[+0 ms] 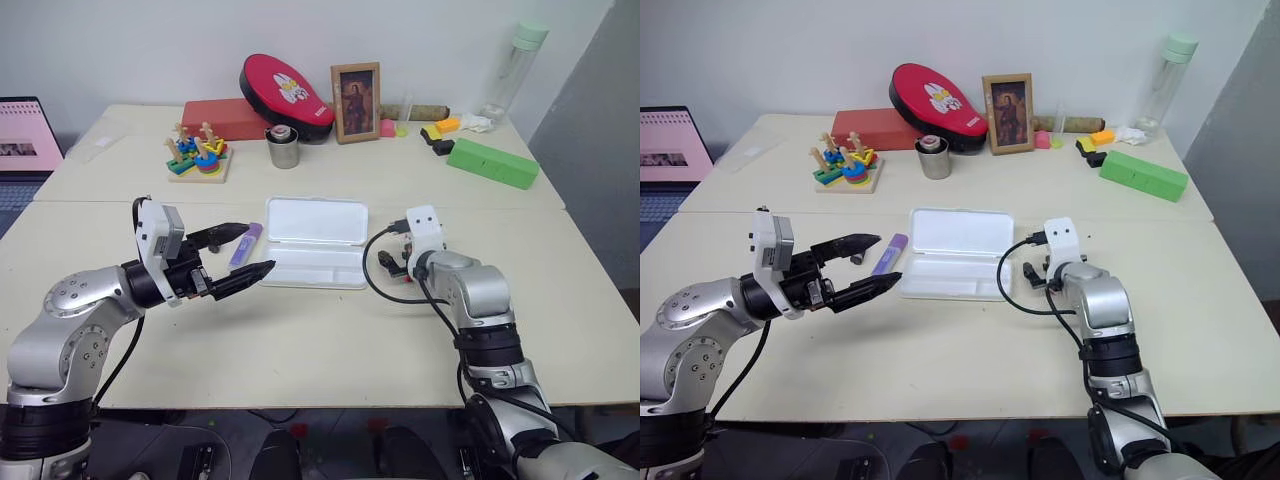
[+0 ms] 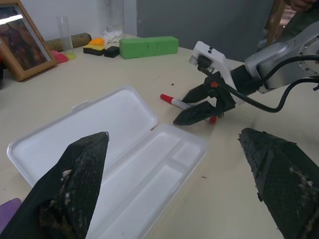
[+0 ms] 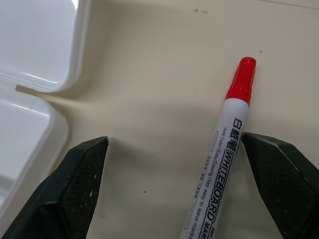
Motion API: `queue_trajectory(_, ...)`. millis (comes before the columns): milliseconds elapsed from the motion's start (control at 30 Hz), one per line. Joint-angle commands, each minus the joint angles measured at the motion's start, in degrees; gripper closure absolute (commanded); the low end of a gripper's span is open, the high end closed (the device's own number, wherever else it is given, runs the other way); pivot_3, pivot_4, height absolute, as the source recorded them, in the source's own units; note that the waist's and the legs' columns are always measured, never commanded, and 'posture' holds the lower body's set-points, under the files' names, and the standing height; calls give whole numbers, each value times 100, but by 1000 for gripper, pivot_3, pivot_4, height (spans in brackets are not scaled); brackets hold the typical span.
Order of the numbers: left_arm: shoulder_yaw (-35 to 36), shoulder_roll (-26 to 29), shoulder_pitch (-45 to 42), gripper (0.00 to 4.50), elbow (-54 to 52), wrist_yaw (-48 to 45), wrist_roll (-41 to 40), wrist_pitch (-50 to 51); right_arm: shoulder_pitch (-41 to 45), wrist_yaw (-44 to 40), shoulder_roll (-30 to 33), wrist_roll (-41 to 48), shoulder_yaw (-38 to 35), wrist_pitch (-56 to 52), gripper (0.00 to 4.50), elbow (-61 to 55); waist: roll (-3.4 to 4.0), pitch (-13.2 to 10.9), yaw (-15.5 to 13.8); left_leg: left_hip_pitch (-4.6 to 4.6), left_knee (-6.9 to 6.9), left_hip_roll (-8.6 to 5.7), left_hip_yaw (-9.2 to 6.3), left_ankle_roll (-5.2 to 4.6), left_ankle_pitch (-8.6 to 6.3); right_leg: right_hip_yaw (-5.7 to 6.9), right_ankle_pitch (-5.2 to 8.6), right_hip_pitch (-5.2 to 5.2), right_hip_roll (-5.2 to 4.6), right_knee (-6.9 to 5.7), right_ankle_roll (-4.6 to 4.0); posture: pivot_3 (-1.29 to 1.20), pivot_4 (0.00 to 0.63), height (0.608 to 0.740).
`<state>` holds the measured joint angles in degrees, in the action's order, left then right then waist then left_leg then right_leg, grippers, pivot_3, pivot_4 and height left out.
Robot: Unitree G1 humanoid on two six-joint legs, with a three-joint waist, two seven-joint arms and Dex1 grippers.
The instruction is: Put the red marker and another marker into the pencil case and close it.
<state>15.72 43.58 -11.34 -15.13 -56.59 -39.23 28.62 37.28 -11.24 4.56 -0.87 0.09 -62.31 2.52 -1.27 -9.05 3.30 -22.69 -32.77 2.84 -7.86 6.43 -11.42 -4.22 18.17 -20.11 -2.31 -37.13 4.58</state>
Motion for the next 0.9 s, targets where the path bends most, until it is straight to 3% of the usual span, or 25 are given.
queue_trajectory(33,158,31,19,0,-188,53,-67,-50,42,33,55,33,112,137,12,-147,3,-2,-2,0,0,0,0,0,0,0,0,0,0,0,0,0,150,740)
queue_trajectory(67,160,31,24,0,-193,60,-71,-51,15,38,82,26,125,144,12,-137,3,-2,-3,0,0,0,0,0,0,0,0,0,0,0,0,0,150,740)
queue_trajectory(633,91,2,-96,0,-106,81,-56,-123,-112,85,407,13,170,401,4220,50,1,-1,-6,1,-1,0,0,0,0,0,0,1,0,0,0,0,150,740)
queue_trajectory(900,350,-27,92,0,-202,253,-172,-38,218,-158,801,101,1,708,4234,-30,2,-1,-9,0,-2,0,0,0,0,0,0,3,0,3,1,0,150,740)
